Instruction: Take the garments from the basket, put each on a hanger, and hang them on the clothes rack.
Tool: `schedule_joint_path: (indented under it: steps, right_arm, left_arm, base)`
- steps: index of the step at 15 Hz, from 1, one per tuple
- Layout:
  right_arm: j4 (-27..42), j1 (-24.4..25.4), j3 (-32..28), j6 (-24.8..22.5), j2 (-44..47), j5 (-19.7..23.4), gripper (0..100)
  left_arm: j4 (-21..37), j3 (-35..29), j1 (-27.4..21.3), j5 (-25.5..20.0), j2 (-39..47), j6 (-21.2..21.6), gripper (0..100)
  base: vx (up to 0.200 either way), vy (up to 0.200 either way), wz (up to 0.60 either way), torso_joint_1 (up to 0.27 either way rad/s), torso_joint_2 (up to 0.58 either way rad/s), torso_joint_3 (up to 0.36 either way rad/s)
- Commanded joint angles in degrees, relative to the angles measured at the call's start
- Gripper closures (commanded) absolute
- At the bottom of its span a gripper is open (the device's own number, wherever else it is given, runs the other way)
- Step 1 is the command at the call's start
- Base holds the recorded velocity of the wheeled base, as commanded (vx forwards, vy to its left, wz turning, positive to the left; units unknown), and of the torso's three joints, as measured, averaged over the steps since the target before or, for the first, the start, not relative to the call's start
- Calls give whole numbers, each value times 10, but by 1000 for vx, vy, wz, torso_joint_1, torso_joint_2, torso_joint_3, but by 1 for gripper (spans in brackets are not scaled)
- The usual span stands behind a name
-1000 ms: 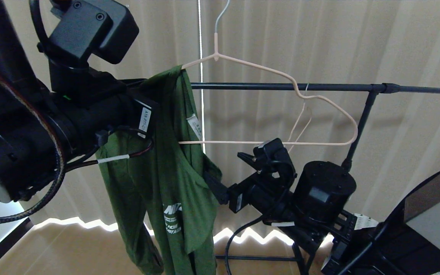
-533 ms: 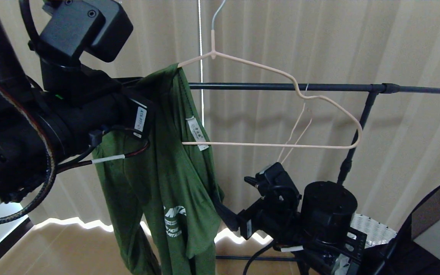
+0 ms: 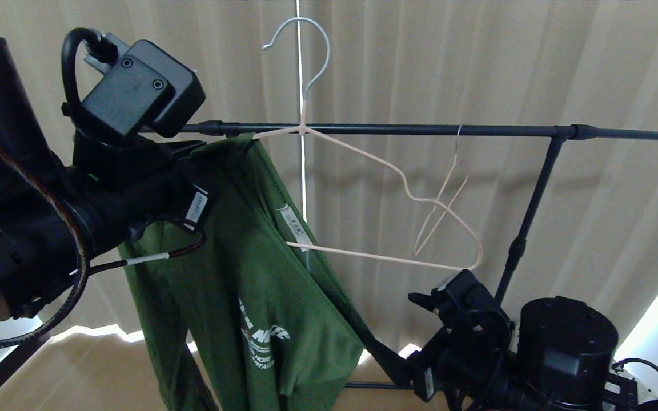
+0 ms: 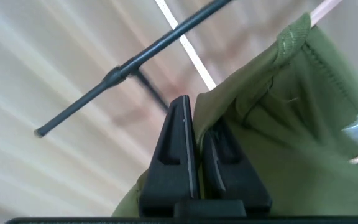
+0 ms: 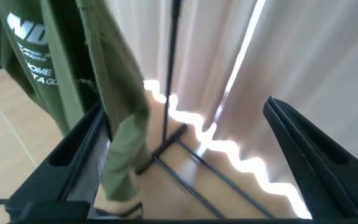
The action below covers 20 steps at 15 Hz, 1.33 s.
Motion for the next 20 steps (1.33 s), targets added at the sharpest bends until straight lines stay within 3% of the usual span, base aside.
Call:
schedule_joint_path:
  steps: [1, 7, 14, 18, 20]
  right_arm:
    - [13, -17, 20, 0, -49, -1, 0]
    - [24, -85, 13, -3, -78, -2, 0]
    - [140, -155, -53, -4, -149, 0, 0]
    - [185, -167, -100, -3, -163, 0, 0]
    - [200, -167, -106, -4, -168, 0, 0]
  left_arm:
    - [-1, 7, 8, 1, -7, 1, 100]
    - [-21, 34, 28, 0, -20, 0, 100]
    - [-60, 78, 35, -2, -27, 8, 100]
    - [-99, 123, 40, -3, -35, 72, 100]
    - [-105, 127, 41, -3, -34, 73, 100]
  base:
    - [0, 0, 0, 0, 0, 0]
    - [0, 0, 0, 0, 0, 0]
    - [0, 0, 0, 0, 0, 0]
    - [0, 0, 0, 0, 0, 0]
    - [0, 0, 0, 0, 0, 0]
